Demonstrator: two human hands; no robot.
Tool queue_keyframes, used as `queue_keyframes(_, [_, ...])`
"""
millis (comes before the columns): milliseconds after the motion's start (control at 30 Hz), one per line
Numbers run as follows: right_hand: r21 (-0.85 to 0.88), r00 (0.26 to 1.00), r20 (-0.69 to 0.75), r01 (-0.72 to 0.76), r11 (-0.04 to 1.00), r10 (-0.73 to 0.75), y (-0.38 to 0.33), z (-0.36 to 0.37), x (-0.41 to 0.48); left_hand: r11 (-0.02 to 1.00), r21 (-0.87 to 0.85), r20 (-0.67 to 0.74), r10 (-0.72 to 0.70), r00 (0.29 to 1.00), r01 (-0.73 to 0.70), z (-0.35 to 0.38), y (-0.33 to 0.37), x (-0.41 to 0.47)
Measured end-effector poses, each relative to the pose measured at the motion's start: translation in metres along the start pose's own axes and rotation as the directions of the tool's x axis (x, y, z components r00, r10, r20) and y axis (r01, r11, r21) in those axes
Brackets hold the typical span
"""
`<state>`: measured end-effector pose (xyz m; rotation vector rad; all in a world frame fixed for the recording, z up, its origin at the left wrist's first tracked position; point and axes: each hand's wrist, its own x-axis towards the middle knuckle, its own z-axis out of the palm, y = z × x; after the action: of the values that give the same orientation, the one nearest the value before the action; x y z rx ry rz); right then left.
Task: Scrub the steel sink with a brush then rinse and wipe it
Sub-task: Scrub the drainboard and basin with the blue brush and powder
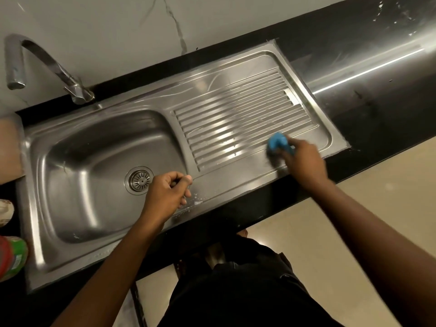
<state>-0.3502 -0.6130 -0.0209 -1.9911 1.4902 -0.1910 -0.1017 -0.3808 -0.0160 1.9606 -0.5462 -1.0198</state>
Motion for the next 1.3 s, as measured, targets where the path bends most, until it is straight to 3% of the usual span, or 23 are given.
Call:
queue_keyframes(167, [-0.004, 0.998, -0.061, -0.034, 0.999, 0.034, 0.006, 0.000, 0.009, 1.000, -0.007, 0.005, 0.006, 1.000, -0.006, 0.007, 0.002, 0.005])
queue_keyframes(300, [0.097, 0.993, 0.111, 0.030, 0.995, -0.040, -0.045, 0.053, -0.028, 1.000, 0.001, 0.019, 0.024, 1.000, -0.024, 0.016, 0.009, 0.011])
queue_keyframes(500, [-0.103, 0.929, 0.275, 0.286, 0.953, -0.249, -0.069, 0.093, -0.067, 0.998, 0.013, 0.024, 0.057, 0.998, -0.057, 0.023, 0.017, 0.017])
queue_keyframes(700, [-0.123, 0.994, 0.094, 0.062, 0.991, -0.050, 0.006, 0.005, -0.016, 0.999, 0.014, 0.034, 0.050, 0.998, -0.051, 0.023, 0.014, 0.013])
queue_keyframes(833, [-0.095, 0.999, 0.015, -0.043, 0.995, 0.045, 0.021, -0.019, -0.001, 0.999, 0.023, 0.051, 0.047, 0.998, -0.049, 0.027, 0.011, 0.012])
queue_keyframes(1067, [-0.060, 0.976, 0.218, 0.011, 0.998, 0.002, -0.011, 0.022, -0.024, 0.998, 0.032, 0.082, 0.053, 0.995, -0.056, 0.040, 0.019, 0.015])
queue_keyframes(1167, [-0.134, 0.942, 0.333, 0.083, 0.988, -0.034, -0.021, 0.011, -0.017, 0.996, 0.048, 0.087, 0.072, 0.994, -0.077, 0.045, 0.027, 0.018])
queue_keyframes(1300, [-0.265, 0.959, 0.277, 0.013, 0.964, 0.064, -0.005, -0.035, 0.004, 0.996, 0.049, 0.071, 0.070, 0.995, -0.073, 0.048, 0.032, 0.021])
